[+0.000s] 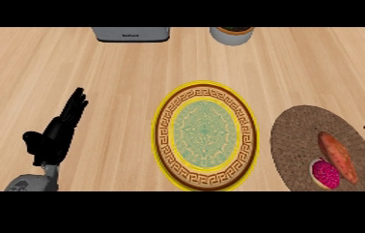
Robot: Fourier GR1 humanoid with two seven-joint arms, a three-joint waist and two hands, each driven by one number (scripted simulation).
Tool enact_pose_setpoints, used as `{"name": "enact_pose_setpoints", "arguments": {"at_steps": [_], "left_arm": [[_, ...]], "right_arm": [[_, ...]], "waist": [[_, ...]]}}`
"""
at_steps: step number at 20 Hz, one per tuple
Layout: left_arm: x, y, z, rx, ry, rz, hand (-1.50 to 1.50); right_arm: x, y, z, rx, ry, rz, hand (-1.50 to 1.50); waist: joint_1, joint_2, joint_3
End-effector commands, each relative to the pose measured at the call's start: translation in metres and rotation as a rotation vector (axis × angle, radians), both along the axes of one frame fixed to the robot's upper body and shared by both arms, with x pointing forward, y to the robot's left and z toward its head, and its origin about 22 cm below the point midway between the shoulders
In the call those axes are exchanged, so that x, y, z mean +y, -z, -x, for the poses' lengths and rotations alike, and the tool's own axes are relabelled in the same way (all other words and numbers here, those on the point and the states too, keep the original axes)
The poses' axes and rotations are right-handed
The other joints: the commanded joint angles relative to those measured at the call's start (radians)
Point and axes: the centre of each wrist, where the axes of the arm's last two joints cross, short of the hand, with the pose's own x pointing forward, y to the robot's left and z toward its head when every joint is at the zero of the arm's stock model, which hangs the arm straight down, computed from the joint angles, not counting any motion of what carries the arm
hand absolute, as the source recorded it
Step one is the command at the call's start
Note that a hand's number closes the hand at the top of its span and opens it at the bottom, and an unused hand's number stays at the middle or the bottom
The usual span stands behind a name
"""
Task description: Pick the sweet potato from the placemat and place it in the plate
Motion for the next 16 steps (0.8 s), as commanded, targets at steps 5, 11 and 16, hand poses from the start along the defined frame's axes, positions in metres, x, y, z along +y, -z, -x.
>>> {"name": "enact_pose_setpoints", "arguments": {"at_steps": [5,11,16], "left_arm": [[0.006,0.012,-0.001,0.017,-0.006,0.015,0.00],[0.009,-0.017,-0.025,-0.010,-0.004,-0.019,0.00],[0.011,0.005,-0.004,0.006,-0.015,0.010,0.00]], "right_arm": [[-0.002,-0.021,-0.015,0.129,0.031,0.098,-1.50],[-0.002,0.027,-0.037,0.191,0.026,0.139,-1.50],[0.001,0.043,-0.028,0.221,0.011,0.156,-1.50]], "waist": [[-0.003,0.000,0.000],[0.003,0.002,0.001],[-0.001,0.000,0.001]]}}
